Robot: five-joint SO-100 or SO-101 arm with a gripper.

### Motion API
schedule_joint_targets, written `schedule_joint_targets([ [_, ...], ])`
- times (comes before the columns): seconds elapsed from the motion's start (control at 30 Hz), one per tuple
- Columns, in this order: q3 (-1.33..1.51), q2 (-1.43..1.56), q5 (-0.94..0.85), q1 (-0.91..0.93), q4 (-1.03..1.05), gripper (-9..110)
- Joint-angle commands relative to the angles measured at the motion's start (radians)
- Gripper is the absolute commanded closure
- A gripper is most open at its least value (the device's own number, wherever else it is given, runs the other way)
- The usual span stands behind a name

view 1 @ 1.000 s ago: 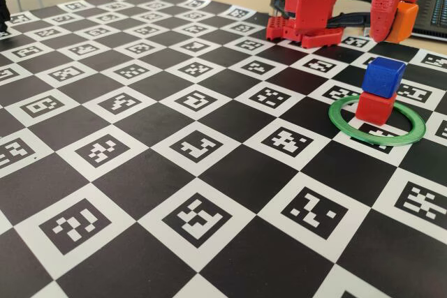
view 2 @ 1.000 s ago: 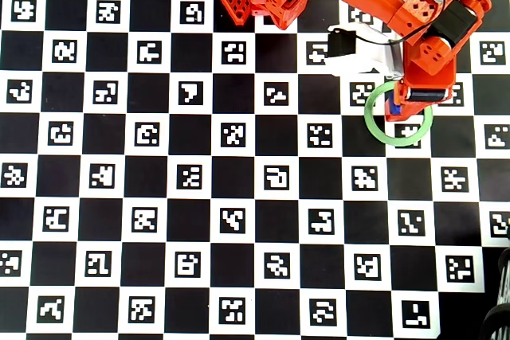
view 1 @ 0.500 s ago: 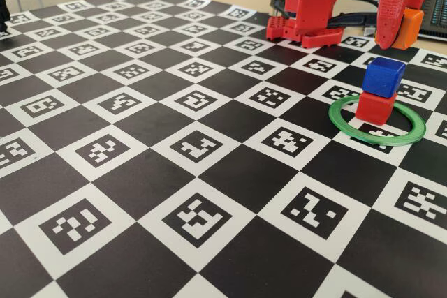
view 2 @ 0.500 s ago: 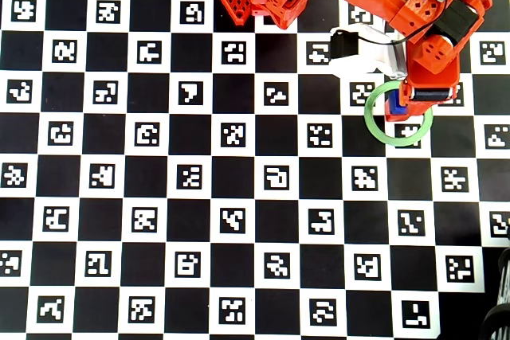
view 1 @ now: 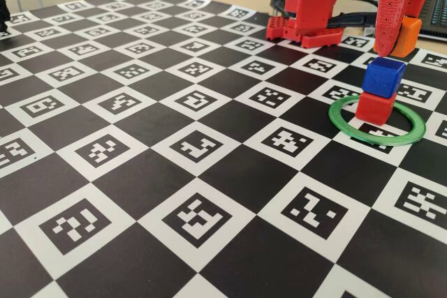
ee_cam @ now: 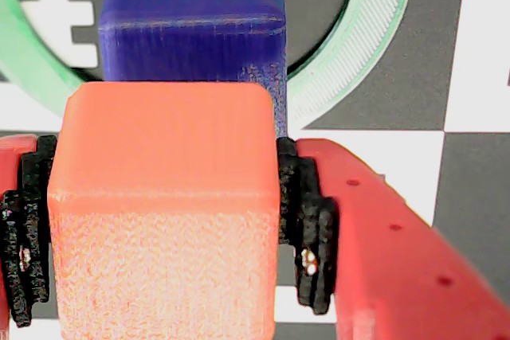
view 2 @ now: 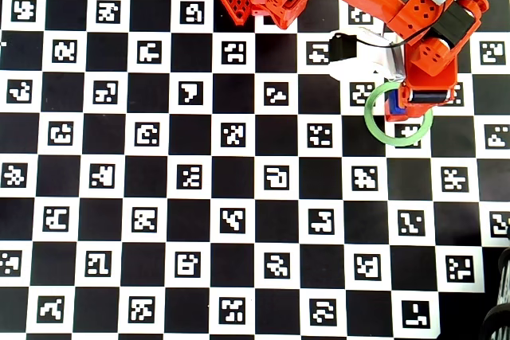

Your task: Grab the red cube then put it in the green circle then put the blue cube on top and finally the orange cube on top

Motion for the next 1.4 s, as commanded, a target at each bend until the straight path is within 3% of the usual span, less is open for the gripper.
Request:
schedule_joint_targets([
  [0.0, 0.0, 0.041, 0.0, -0.008, -0.002, 92],
  [1.37, 0.04, -0.008, -0.012, -0.023, -0.051, 92],
])
